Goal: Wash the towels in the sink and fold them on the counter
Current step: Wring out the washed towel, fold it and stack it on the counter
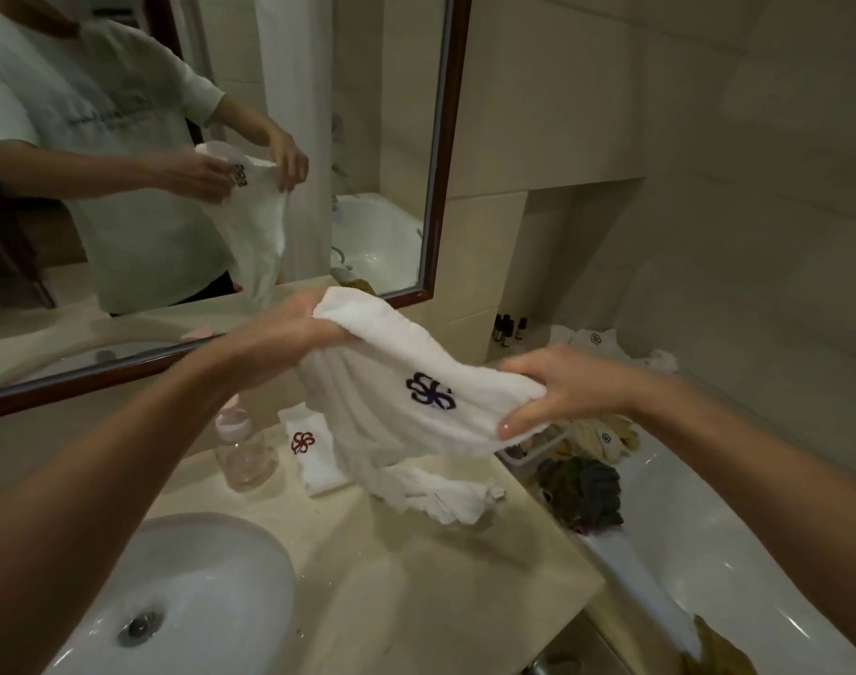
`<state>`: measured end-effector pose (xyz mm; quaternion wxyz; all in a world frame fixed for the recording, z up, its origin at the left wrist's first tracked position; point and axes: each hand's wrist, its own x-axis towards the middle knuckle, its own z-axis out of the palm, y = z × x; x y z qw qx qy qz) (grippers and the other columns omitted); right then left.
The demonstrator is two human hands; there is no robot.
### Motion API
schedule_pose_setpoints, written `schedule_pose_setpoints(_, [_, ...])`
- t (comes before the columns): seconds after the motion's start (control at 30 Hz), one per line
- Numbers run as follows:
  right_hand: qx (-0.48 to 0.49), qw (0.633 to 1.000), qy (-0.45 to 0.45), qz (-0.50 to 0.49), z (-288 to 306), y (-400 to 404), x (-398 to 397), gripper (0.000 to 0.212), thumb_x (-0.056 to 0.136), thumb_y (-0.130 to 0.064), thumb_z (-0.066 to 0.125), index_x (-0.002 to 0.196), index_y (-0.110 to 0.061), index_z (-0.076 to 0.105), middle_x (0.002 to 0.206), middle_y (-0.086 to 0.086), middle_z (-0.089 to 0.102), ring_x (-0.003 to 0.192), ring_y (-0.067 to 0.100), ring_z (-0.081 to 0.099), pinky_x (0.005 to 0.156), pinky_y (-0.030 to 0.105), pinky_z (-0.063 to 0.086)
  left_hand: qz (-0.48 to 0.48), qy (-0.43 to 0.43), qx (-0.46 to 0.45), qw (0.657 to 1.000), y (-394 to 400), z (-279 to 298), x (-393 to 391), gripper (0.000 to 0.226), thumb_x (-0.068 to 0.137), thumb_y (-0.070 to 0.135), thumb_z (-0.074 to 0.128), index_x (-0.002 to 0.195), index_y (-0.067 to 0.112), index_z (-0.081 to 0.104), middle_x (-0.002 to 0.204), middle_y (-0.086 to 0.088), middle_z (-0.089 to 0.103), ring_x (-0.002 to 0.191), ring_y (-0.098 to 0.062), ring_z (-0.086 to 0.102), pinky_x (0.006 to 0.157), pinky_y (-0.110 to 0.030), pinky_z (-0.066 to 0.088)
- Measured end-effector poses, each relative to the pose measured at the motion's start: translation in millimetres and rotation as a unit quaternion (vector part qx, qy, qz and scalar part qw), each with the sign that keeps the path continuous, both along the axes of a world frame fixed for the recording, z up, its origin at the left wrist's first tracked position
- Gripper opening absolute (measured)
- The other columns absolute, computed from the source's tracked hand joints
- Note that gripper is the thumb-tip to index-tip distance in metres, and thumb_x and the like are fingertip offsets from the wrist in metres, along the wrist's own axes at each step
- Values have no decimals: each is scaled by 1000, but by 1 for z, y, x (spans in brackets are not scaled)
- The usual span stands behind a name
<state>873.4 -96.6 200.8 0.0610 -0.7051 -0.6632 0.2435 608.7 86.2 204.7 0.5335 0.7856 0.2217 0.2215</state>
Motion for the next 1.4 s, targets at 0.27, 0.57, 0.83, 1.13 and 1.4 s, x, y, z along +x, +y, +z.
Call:
schedule_pose_setpoints(0.27, [70, 969, -230, -52, 10, 0, 0, 20, 102, -37, 51, 91, -29, 66, 87, -7, 61, 89, 16, 57, 72, 31, 46, 51, 468, 418, 777, -1, -20, 5, 50, 81, 54, 72, 113, 17, 60, 98, 3, 62, 90, -17, 59, 75, -26, 46])
schedule_pose_setpoints(0.57, [112, 949, 246, -161, 30, 1, -27, 32, 89, -43, 57, 114, -24, 64, 108, -4, 67, 95, 11, 66, 74, 21, 50, -122, 218, 19, 968, -15, -20, -8, 40, 80, 40, 79, 115, 42, 59, 110, 19, 69, 104, -4, 65, 84, -16, 50])
schedule_pose_setpoints(0.83, [-156, 964, -210, -37, -31, 20, -53, 61, 86, -49, 69, 137, -22, 50, 145, 4, 48, 126, 25, 48, 98, 37, 40, -58, 408, 299, 861, 2, -78, 11, 24, 93, 25, 58, 113, 14, 64, 112, -5, 64, 110, -27, 60, 82, -26, 45])
schedule_pose_setpoints(1.13, [-192, 964, 131, -132, -30, -6, -24, 78, 61, -53, 90, 130, -32, 58, 135, 2, 55, 119, 27, 58, 101, 41, 52, -92, 236, -43, 966, 7, -43, -8, 27, 86, 21, 73, 111, 25, 65, 103, 3, 74, 99, -17, 69, 87, -33, 55])
schedule_pose_setpoints(1.4, [34, 984, -10, -175, -42, 6, -12, 19, 97, -29, 62, 98, -13, 72, 90, 6, 71, 74, 14, 61, 65, 29, 47, -93, 522, 284, 799, -1, -45, 17, 67, 63, 53, 87, 117, 25, 58, 105, 6, 64, 93, -14, 61, 89, -30, 53])
